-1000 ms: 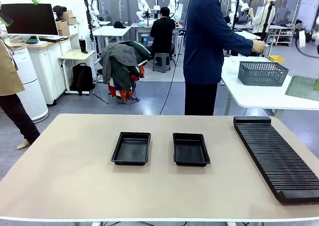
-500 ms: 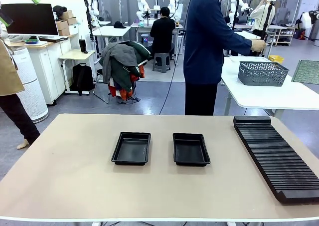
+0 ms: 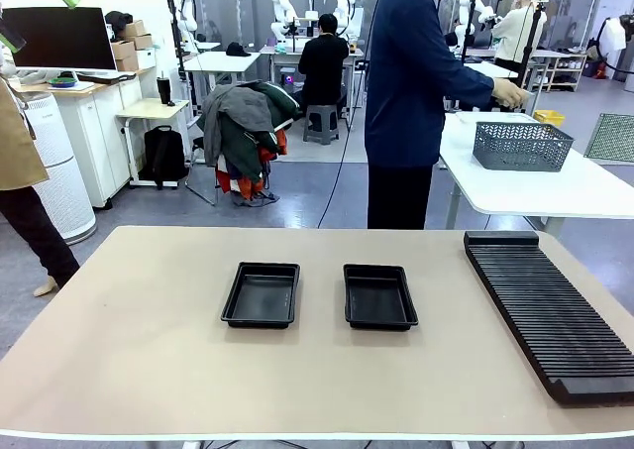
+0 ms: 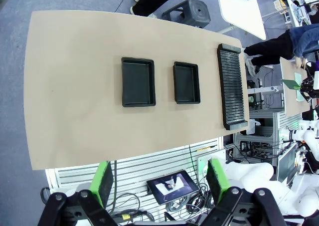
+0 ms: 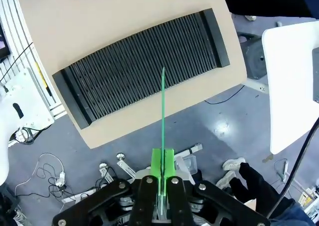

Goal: Inspect and transfer BCBs to ESD trays.
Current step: Pick up the Blank PCB from the PCB Rack and place it in the left ESD tray.

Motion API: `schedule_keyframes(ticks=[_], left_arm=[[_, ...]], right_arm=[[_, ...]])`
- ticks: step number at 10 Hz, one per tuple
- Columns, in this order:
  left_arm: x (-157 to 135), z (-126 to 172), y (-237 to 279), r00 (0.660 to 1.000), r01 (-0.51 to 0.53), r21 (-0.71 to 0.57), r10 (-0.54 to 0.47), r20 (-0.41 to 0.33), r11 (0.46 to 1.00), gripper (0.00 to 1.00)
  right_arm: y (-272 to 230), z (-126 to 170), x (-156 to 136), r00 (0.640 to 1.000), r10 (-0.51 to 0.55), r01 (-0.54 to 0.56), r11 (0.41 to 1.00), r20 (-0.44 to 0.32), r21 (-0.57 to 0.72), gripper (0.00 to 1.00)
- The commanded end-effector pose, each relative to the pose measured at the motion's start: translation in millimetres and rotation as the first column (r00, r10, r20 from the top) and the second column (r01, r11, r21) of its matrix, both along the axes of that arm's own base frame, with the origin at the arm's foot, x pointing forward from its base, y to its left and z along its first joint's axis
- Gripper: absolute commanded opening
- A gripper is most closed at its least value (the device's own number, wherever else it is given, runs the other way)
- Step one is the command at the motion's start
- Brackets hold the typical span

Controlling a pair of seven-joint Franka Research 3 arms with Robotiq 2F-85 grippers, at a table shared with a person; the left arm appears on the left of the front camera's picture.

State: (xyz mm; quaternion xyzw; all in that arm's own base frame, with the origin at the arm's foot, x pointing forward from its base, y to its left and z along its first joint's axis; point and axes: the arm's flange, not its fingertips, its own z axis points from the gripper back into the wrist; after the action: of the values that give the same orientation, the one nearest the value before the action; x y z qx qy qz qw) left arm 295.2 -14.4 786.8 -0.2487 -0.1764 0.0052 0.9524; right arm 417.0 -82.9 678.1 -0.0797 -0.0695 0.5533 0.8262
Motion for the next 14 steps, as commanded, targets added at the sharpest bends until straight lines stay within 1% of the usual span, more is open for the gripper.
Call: schedule_keyframes(ticks=[1,4,5,6,7,8,9,10,12,13,14], left_arm=[[0,-1,0,1.0,-0.003,-0.004,0.003,0.003,1.0,1.0],[0,-1,0,1.0,-0.003,-0.004,0.003,0.003,1.0,1.0],[0,-1,0,1.0,-0.003,-0.004,0.003,0.003,1.0,1.0],[0,-1,0,1.0,-0.003,-0.004,0.003,0.003,1.0,1.0],[0,-1,0,1.0,-0.003,-0.004,0.003,0.003,1.0,1.0],[0,-1,0,1.0,-0.003,-0.004,0.003,0.003,1.0,1.0],[0,-1,0,1.0,-0.003,-0.004,0.003,0.003,1.0,1.0],[0,-1,0,1.0,-0.003,-0.004,0.003,0.003,1.0,1.0],[0,-1,0,1.0,-0.003,-0.004,0.003,0.003,1.0,1.0],[0,-1,0,1.0,-0.003,-0.004,0.003,0.003,1.0,1.0],[0,-1,0,1.0,-0.003,-0.004,0.003,0.003,1.0,1.0]], right_arm=[[4,-3,0,1.0,-0.011,0.011,1.0,-0.002,0.001,0.0],[4,-3,0,1.0,-0.011,0.011,1.0,-0.002,0.001,0.0],[0,-1,0,1.0,0.0,0.0,1.0,-0.001,0.0,0.03],[6,-8,13,0.993,-0.111,0.114,0.986,-0.034,0.119,0.03],[13,-14,20,0.987,-0.154,0.161,0.972,-0.05,0.171,0.03],[26,-24,28,0.968,-0.222,0.244,0.937,-0.114,0.251,0.03],[38,-34,34,0.95,-0.269,0.306,0.901,-0.157,0.308,0.03],[50,-44,39,0.935,-0.291,0.35,0.849,-0.203,0.396,0.03],[82,-68,51,0.89,-0.305,0.448,0.717,-0.338,0.534,0.03],[103,-84,58,0.869,-0.289,0.488,0.638,-0.402,0.596,0.03],[122,-100,63,0.843,-0.278,0.53,0.573,-0.461,0.625,0.03]])
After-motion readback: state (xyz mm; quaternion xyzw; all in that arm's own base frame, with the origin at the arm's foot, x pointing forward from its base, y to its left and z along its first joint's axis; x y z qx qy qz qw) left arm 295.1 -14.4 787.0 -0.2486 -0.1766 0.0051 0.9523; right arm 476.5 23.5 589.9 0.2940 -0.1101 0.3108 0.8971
